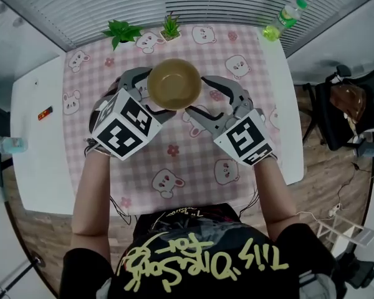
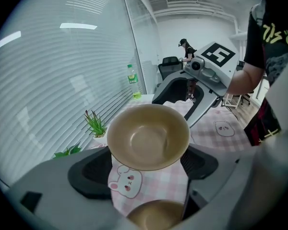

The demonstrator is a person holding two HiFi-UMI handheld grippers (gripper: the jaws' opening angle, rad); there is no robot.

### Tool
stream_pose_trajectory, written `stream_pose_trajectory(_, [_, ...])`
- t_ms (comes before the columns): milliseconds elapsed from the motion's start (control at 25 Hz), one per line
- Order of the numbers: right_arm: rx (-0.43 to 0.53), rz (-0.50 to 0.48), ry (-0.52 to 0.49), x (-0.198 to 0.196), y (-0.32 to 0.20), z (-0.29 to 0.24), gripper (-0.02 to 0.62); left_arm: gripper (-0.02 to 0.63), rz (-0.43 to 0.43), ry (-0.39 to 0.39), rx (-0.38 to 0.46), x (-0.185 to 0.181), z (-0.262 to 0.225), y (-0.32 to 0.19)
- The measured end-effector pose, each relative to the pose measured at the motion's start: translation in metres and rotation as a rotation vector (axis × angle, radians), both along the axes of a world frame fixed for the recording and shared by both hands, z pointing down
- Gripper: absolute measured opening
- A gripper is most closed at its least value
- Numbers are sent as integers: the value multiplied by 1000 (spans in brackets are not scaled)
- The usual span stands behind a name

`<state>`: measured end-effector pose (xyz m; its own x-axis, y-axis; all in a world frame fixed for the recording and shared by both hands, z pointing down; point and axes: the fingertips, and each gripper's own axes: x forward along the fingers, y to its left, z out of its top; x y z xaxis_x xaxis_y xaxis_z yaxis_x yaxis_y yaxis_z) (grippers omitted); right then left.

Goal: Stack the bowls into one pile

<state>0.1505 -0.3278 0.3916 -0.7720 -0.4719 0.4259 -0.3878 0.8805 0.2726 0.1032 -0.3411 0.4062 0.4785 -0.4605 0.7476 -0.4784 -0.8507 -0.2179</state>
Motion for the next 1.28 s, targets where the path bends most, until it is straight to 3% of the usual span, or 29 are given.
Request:
stream_pose_trajectory(1080, [27,-6,-19,-80,50,-32,290,448,-12,73,16,-78,-28,51])
stream_pose_trajectory(1280, [14,-12,-26,-98,54,-32,290,448,-9,49,40,-97,-33,54])
